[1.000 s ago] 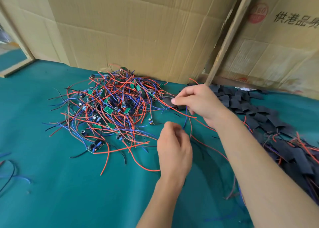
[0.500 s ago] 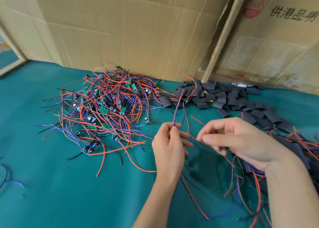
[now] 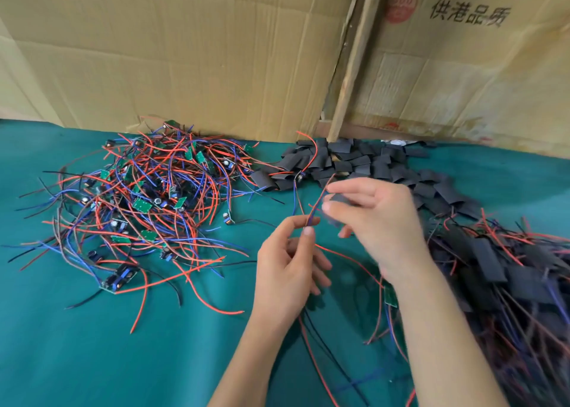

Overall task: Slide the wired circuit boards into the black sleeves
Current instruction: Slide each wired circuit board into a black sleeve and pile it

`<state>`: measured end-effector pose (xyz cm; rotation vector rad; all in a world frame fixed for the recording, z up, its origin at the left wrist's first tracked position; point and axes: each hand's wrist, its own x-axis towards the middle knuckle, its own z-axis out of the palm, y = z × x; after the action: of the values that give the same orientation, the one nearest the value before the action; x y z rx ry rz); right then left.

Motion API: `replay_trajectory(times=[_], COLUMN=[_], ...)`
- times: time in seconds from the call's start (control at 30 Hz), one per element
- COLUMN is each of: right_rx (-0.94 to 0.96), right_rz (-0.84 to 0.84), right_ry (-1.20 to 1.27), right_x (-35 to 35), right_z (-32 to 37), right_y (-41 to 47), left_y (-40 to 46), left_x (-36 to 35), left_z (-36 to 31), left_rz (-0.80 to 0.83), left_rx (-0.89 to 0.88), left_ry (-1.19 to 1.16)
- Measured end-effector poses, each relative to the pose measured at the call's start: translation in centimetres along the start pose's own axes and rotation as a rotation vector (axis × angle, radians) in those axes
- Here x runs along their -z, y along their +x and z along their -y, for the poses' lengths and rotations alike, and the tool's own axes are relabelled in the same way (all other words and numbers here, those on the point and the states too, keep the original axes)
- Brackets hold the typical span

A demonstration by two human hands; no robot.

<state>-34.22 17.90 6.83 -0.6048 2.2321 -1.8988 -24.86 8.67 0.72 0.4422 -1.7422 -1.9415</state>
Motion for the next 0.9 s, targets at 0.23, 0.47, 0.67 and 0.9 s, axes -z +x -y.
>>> replay_trajectory(times=[0.23, 0.47, 0.67, 0.9], right_rx=[0.062, -0.036, 0.01, 0.016], right_rz=[0.363, 0.445, 0.247, -0.286], right_ry=[-0.236, 0.147, 0.141, 0.23], right_x=[-2.1, 0.2, 1.0, 3.5], right_z=[-0.1, -0.7, -0.4, -1.3], right_y=[-0.6, -0.2, 0.0, 1.0], left_y=[0.2, 0.1, 0.1, 0.0], left_x=[0.5, 0.5, 0.4, 0.5], left_z=[-0.2, -0.4, -0.3, -0.2], left_rz=[-0.122, -0.046, -0.054, -0.002], left_rx=[0.015, 0.009, 0.036, 0.043], left_ry=[-0.093, -0.037, -0.055, -0.024])
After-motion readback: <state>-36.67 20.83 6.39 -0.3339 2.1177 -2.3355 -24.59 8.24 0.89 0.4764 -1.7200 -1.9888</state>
